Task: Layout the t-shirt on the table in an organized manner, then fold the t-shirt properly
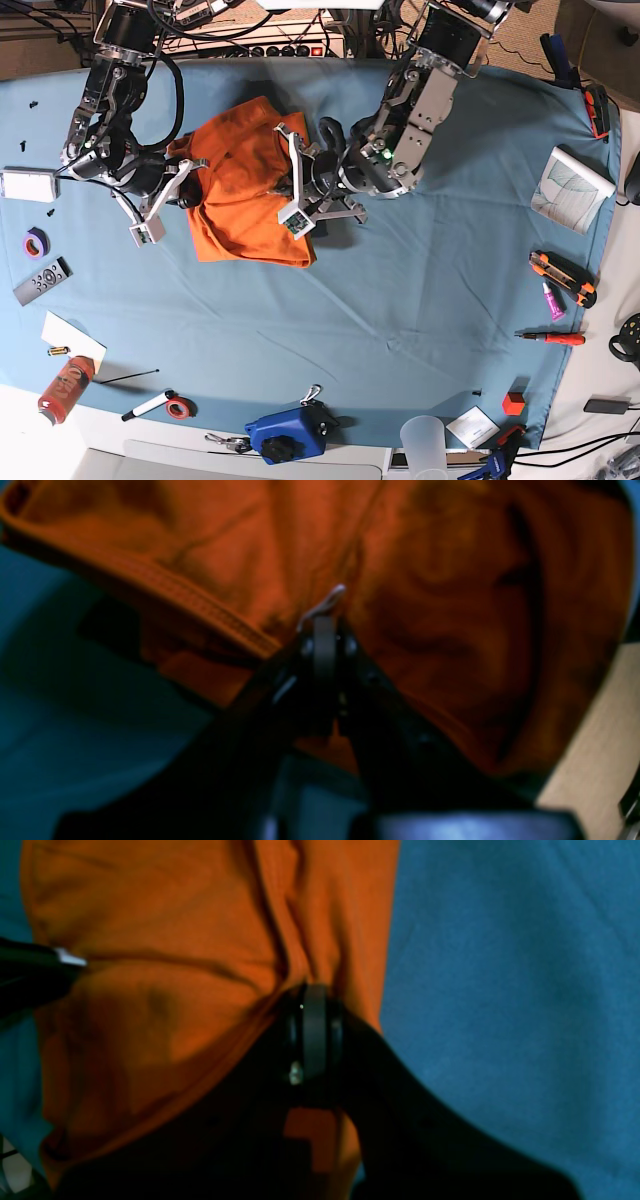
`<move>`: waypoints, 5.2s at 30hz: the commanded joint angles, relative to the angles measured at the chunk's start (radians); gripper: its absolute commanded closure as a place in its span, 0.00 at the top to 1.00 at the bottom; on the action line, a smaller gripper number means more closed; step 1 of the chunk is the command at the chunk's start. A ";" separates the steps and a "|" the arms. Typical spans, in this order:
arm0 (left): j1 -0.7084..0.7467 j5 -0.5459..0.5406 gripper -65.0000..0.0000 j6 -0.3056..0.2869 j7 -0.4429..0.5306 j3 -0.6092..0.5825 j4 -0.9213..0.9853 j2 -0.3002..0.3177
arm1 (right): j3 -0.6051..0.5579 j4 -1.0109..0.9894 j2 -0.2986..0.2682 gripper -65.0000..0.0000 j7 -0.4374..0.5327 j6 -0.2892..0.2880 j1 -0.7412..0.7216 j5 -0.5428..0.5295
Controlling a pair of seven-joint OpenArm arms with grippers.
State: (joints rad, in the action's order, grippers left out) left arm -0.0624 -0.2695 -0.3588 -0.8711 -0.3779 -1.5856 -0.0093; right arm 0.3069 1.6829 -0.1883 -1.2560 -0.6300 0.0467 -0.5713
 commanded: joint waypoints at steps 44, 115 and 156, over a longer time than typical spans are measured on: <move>0.115 -0.060 0.51 0.420 -0.095 0.138 0.023 -0.148 | 0.002 0.008 -0.083 0.00 -0.011 -0.006 -0.016 0.019; -0.722 0.147 0.45 0.011 0.020 -0.512 0.354 0.142 | 0.255 0.008 -0.072 0.00 0.034 -0.001 -0.097 0.071; 0.159 0.198 0.00 0.410 -0.325 0.435 -0.412 0.401 | 0.256 0.275 -0.014 0.00 -0.140 -0.068 0.067 -0.446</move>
State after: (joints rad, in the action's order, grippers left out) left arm 0.1146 -0.0792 0.0498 -1.2110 0.0509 -1.9785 0.3805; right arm 0.5575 1.9434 -0.1905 -1.4181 -0.6960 0.1268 -0.9939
